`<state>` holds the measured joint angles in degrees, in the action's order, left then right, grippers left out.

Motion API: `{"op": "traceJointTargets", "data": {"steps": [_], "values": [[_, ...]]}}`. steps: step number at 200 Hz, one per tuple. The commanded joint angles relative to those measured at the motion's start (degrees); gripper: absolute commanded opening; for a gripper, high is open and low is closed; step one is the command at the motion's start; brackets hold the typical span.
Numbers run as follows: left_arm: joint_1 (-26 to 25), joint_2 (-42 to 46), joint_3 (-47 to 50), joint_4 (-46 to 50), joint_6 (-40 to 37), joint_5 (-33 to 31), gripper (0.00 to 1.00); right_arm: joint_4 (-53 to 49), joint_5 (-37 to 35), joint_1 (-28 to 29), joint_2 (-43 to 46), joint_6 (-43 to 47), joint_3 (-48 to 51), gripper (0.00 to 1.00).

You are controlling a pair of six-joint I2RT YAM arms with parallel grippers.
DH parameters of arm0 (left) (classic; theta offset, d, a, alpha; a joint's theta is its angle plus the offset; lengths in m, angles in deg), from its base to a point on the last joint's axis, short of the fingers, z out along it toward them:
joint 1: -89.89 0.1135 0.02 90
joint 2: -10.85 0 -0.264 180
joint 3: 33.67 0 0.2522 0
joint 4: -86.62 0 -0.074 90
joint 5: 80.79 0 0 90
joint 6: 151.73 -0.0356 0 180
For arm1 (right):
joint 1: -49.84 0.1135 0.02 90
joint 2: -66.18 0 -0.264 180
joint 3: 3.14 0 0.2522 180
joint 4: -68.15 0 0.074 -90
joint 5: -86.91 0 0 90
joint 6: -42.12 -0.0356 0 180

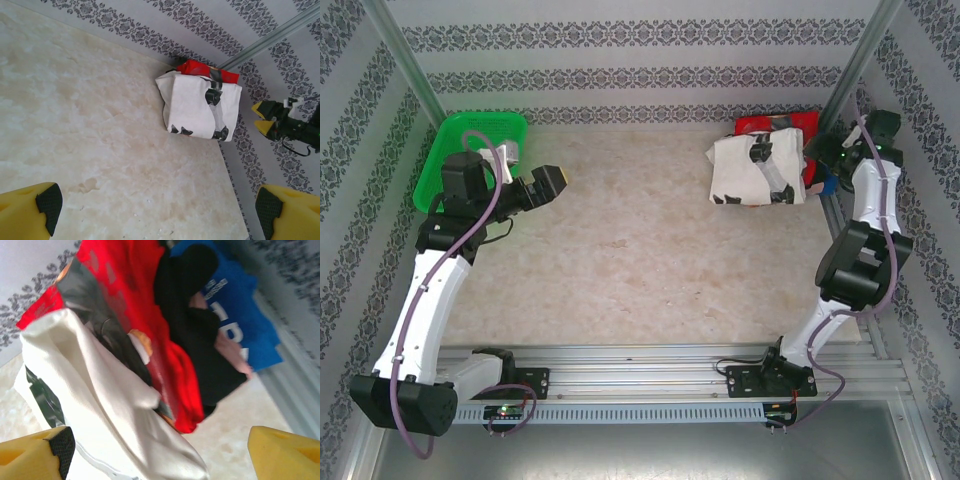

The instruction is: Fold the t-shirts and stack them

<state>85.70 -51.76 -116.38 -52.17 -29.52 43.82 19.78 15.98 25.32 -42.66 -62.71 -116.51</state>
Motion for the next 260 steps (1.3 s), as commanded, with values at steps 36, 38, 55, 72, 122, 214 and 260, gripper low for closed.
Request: {"op": "traceJointTargets", "data": {"steps": [36,38,55,72,122,214,260], "values": [[-0.65,3.94,4.56,-2.29,2.15,-2.17,1.00,2.18,5.36,3.68,-2.46,4.06,7.04,0.91],[-0.65,4.04,4.73,-2.37,2.16,-2.18,1.00,2.53,5.65,3.90,-2.51,4.03,7.48,0.90],[-0.60,4.25,5.69,-2.48,1.92,-2.70,1.00,1.06,3.33,7.06,-5.16,4.43,7.81,0.89],[-0.57,4.51,6.27,-2.26,1.19,-3.17,1.00,-3.09,-0.58,9.46,-9.96,4.23,5.52,0.83],[-0.56,5.82,6.51,0.68,-0.99,-4.65,1.00,1.45,-2.06,9.97,-11.42,-0.02,7.34,0.77],[-0.45,6.10,7.17,0.25,-2.28,-5.69,1.00,-0.84,-0.17,14.86,-3.96,2.85,8.76,0.01],[-0.29,5.79,8.04,-1.07,-2.74,-5.69,1.00,-8.56,-6.33,20.85,-3.20,7.77,1.87,0.00]]}}
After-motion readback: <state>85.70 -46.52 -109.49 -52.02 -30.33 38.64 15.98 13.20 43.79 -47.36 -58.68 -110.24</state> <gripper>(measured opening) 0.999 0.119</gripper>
